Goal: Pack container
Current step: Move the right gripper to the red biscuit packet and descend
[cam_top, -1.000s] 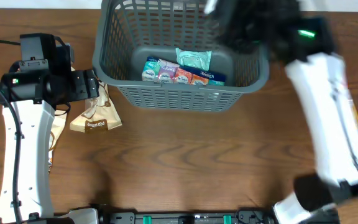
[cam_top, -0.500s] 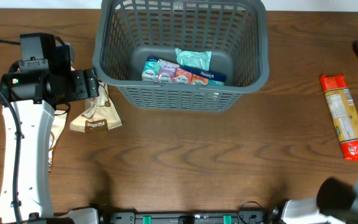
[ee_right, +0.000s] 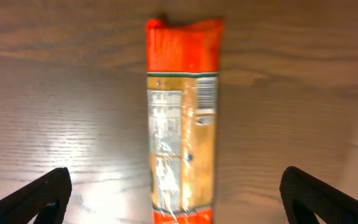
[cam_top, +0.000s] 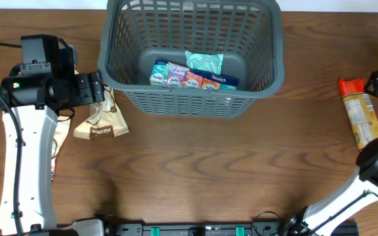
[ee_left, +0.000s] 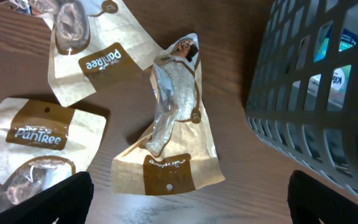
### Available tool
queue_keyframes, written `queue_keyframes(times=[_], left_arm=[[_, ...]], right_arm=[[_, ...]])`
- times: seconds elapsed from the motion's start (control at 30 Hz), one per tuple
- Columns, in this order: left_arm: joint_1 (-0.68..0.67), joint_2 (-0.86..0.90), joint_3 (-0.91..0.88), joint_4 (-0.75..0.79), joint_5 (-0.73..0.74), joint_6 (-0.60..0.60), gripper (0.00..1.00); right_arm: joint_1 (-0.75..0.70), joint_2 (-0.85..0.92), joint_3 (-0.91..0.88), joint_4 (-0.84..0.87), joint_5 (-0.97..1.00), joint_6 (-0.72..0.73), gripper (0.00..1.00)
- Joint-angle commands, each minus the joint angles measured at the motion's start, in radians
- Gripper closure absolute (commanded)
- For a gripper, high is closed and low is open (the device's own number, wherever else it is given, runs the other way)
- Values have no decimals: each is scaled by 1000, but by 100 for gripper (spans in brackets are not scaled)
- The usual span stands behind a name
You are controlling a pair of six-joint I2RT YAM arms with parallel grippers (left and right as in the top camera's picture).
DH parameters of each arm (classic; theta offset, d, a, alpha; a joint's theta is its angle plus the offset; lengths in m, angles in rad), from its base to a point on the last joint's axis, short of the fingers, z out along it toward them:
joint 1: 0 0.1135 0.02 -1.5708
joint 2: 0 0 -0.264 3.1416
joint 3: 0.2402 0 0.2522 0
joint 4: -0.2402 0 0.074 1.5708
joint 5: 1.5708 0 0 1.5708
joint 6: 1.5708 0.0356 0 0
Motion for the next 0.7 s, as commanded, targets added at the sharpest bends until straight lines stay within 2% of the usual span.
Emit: queue_keyframes(times=[0.0, 0.17, 0.33, 0.67], left_arm=[[2, 5, -6, 0, 11, -31, 8], [2, 5, -6, 0, 10, -30, 9], [2, 5, -6, 4, 10, -31, 8], [2, 5, -6, 50, 10, -57, 9]], right_arm=[[-6, 85, -1, -10, -8, 56, 8], [-8, 171, -1, -8, -5, 63, 10], [-30, 213, -1, 2, 3, 63, 3], [-96, 226, -3, 7, -11, 81, 1]])
